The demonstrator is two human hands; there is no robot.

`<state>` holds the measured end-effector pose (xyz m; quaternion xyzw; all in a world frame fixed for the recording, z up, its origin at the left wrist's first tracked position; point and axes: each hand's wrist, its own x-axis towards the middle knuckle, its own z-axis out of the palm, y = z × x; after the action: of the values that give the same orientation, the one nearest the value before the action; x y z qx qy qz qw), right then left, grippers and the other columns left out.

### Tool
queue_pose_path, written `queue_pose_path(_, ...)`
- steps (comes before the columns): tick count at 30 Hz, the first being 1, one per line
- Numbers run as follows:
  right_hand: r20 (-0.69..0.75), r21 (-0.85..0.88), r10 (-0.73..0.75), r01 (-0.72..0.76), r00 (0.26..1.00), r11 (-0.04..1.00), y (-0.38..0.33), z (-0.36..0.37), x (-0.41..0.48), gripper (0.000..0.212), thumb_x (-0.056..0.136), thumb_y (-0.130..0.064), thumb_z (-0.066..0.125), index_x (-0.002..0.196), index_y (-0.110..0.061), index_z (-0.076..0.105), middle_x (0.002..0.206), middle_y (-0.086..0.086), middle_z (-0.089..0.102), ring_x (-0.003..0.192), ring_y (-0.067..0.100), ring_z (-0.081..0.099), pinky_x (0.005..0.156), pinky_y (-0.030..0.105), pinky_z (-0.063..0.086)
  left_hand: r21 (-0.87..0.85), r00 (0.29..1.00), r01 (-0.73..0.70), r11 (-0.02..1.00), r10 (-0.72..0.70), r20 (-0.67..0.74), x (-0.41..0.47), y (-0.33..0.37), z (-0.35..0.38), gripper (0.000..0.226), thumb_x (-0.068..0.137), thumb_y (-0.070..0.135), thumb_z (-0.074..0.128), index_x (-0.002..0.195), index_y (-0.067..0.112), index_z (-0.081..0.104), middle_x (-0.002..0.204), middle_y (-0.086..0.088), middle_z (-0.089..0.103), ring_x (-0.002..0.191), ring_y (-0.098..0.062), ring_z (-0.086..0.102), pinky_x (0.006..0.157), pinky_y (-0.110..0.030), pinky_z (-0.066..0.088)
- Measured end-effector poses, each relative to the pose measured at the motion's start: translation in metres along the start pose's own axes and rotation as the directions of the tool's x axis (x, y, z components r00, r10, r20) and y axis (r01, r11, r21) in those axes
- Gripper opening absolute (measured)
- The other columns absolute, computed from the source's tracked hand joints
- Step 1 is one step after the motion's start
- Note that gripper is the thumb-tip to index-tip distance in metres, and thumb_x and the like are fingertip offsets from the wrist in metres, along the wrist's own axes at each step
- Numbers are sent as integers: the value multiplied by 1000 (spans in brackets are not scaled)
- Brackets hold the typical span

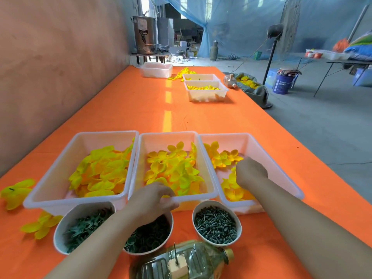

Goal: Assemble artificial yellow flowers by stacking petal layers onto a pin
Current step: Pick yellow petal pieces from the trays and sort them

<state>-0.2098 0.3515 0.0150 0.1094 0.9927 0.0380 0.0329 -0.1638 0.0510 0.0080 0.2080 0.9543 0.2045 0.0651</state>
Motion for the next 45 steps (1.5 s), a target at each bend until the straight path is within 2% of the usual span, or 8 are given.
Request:
queue_pose_path(4, 105, 74, -234, 227, 967, 971, -2, 6, 9, 39, 87, -14, 61, 122, -30, 66, 129, 4, 50, 120, 26, 51, 82, 31, 46, -181, 993, 13, 983, -33, -110, -1, -2, 0, 30, 81, 51, 75, 100, 29, 69, 107, 9, 61, 103, -9, 56, 92, -34, 44)
queue_pose_path(9, 191, 14, -357, 361, 914, 932, -4, 7, 9, 14, 80, -21, 68, 89, -31, 70, 87, -10, 58, 102, 18, 58, 64, 24, 40, -285, 976, 61, 957, -117, -184, -2, -2, 2, 25, 77, 52, 79, 85, 32, 66, 103, 14, 62, 100, -6, 55, 81, -29, 40)
queue_pose_path(15, -131, 412, -206, 242, 970, 878, 10, -10, 12, 16, 79, -25, 76, 73, -33, 63, 104, 1, 64, 106, 24, 56, 89, 35, 46, -341, 927, 63, 938, -181, -328, 1, 2, 6, 22, 76, 47, 80, 80, 31, 66, 101, 10, 62, 101, -8, 56, 82, -31, 40)
queue_pose_path(27, -381, 799, 116, 263, 917, 541, -1, -10, 0, 6, 91, -13, 58, 87, -18, 57, 81, -5, 60, 80, 25, 58, 66, 35, 41, -359, 783, -72, 930, -170, -598, 11, 28, 4, 20, 83, 28, 79, 98, 22, 68, 98, 6, 64, 87, -8, 62, 73, -25, 43)
queue_pose_path(30, -426, 791, 57, 341, 903, 508, -27, -25, -10, 6, 91, -13, 64, 88, -18, 62, 84, -8, 63, 84, 14, 58, 69, 26, 35, -540, 861, -130, 831, -176, -477, 21, 52, -7, 27, 85, 32, 77, 108, 29, 62, 96, 7, 68, 78, -4, 69, 69, -27, 54)
queue_pose_path(34, -414, 829, -71, 408, 908, 383, -72, -37, -32, 10, 84, -16, 75, 79, -24, 70, 75, -10, 67, 57, -3, 50, 56, 13, 37, -905, 954, 19, 424, -278, -110, 35, 70, -13, 31, 90, 26, 73, 119, 22, 60, 106, -5, 67, 77, -14, 74, 63, -33, 57)
queue_pose_path(40, -274, 944, -146, 295, 950, 150, -90, -42, -43, 4, 84, -15, 78, 81, -18, 76, 71, 3, 59, 65, 7, 48, 64, 27, 40, -856, 852, 83, 510, -482, -205, 36, 51, -15, 39, 76, 24, 86, 98, 18, 55, 80, -1, 59, 70, -14, 56, 59, -28, 39)
queue_pose_path(45, -157, 987, -298, 141, 942, -74, -101, -46, -52, 14, 93, -11, 68, 100, -18, 77, 95, 11, 70, 87, 20, 63, 79, 39, 53, -969, 946, 117, 218, -320, 42, 28, 43, -17, 15, 84, 29, 78, 97, 28, 70, 94, 4, 74, 86, -10, 71, 62, -28, 48)
